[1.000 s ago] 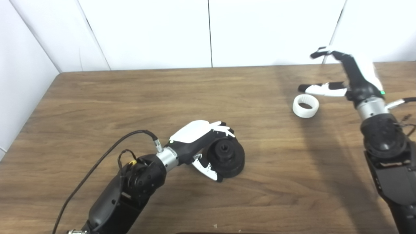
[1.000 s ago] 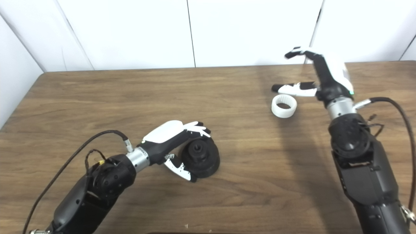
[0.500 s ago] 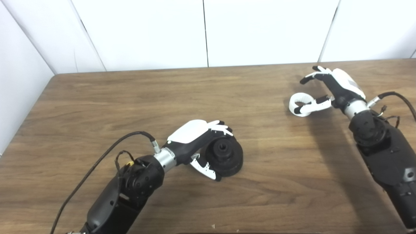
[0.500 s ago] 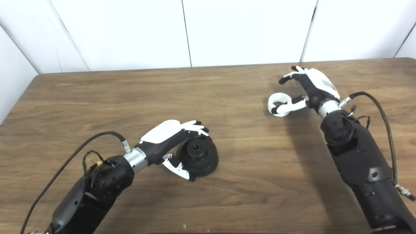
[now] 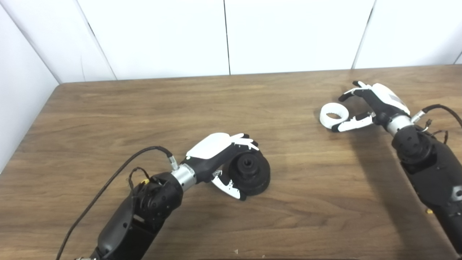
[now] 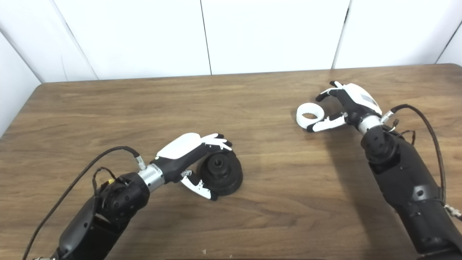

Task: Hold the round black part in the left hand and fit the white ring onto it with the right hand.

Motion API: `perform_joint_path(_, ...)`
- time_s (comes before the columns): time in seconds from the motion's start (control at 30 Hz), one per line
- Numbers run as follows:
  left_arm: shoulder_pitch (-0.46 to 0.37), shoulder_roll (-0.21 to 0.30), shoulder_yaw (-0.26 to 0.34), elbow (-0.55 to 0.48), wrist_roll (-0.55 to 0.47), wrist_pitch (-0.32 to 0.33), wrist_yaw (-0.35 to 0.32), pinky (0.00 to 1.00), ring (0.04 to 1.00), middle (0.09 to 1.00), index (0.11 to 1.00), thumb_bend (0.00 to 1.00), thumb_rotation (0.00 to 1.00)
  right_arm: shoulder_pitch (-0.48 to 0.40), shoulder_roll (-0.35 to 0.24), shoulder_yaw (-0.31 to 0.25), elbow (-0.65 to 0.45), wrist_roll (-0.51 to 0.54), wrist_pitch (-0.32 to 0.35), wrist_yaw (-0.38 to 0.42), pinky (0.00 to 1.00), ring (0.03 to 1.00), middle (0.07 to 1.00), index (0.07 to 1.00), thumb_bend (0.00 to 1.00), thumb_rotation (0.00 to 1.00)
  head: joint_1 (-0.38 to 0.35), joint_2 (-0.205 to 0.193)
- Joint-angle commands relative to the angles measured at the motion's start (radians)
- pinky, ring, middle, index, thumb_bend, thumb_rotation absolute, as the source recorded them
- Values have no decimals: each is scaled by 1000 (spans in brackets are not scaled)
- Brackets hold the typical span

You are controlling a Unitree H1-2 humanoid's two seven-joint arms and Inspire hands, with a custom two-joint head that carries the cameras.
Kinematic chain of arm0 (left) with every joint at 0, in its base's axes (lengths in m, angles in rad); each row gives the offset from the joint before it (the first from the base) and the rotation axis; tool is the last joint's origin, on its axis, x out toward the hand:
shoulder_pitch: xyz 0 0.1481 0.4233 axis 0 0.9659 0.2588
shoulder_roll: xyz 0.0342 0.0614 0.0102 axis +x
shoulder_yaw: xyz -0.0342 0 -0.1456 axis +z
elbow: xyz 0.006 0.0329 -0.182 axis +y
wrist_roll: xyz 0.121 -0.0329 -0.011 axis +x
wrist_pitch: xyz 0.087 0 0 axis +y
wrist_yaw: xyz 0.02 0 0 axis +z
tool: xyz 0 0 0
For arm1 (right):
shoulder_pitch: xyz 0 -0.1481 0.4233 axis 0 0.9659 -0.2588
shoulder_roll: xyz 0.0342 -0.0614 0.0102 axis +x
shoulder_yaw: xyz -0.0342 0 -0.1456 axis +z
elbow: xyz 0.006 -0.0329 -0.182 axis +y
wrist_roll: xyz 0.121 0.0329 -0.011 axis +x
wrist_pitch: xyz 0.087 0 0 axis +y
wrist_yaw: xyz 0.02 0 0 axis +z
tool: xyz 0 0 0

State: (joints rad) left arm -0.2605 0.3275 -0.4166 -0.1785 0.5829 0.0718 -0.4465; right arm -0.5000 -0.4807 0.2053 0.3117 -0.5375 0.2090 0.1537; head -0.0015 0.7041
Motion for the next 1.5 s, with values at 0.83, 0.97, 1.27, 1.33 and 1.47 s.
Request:
perform_joint_path(0.83, -10, 1, 16, 16, 14, -2, 8, 866, 971, 893, 496, 521, 81, -52, 26, -3, 2, -5, -64, -60, 988, 1000, 908, 508, 563, 154, 8, 2)
perform_joint_path(0.97, -9, 1, 17, 15, 13, -6, 10, 866, 971, 892, 496, 521, 80, -51, 34, -6, 4, -2, -70, -73, 998, 995, 897, 492, 527, 147, 11, 2)
perform_joint_path(1.27, -5, -3, 17, 7, 11, 1, 6, 862, 971, 895, 496, 521, 80, -47, 45, -15, 17, 9, -88, -101, 944, 978, 880, 488, 524, 141, 10, 2)
perform_joint_path(1.33, -5, -4, 17, 8, 9, -2, 7, 861, 972, 895, 496, 521, 80, -46, 45, -15, 17, 9, -90, -103, 936, 977, 878, 487, 524, 139, 10, 2)
perform_joint_path(1.47, -5, -7, 17, 7, 12, 7, 4, 866, 975, 896, 496, 521, 80, -45, 41, -15, 13, 8, -93, -102, 933, 974, 877, 487, 524, 138, 13, 4)
